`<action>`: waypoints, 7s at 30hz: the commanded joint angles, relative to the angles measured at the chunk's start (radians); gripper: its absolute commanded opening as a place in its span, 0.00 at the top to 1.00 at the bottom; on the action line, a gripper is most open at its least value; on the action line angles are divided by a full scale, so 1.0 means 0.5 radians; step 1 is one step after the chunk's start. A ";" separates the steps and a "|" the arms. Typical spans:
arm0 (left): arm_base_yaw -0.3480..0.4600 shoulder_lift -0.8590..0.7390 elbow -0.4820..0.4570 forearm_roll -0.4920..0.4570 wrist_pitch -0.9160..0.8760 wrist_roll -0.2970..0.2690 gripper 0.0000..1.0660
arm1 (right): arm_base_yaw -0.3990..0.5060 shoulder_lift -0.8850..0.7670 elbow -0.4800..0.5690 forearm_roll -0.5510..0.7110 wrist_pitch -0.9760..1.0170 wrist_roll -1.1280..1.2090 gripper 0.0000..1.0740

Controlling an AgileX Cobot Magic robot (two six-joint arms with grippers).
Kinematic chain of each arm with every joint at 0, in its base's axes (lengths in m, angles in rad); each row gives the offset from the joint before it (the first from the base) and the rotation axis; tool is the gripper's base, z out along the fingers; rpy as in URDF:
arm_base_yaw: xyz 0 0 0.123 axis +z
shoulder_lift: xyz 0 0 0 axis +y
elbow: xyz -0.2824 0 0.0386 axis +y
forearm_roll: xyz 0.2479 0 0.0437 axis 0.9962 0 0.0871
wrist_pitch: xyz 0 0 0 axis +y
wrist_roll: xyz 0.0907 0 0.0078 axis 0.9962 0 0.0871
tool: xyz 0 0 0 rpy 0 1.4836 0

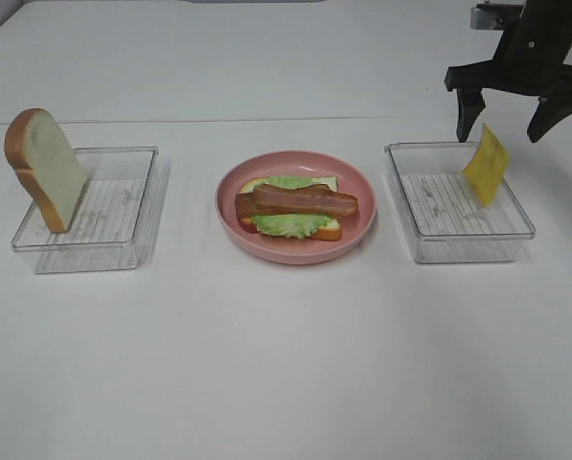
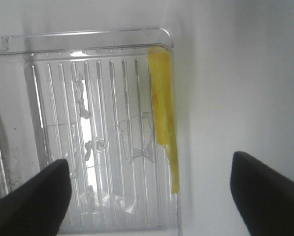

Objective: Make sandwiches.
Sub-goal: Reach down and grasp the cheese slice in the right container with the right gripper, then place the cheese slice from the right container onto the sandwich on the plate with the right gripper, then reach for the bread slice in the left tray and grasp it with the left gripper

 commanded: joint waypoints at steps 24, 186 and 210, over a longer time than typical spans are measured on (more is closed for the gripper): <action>-0.006 -0.042 0.000 -0.016 -0.020 0.006 0.12 | -0.006 0.176 -0.010 0.016 -0.120 -0.026 0.35; -0.006 -0.042 0.000 -0.018 -0.020 0.006 0.12 | -0.026 -0.900 1.020 0.092 -0.160 -0.128 0.12; -0.006 -0.042 0.000 -0.018 -0.020 0.006 0.12 | -0.026 -3.312 2.558 0.110 -0.218 -0.068 0.12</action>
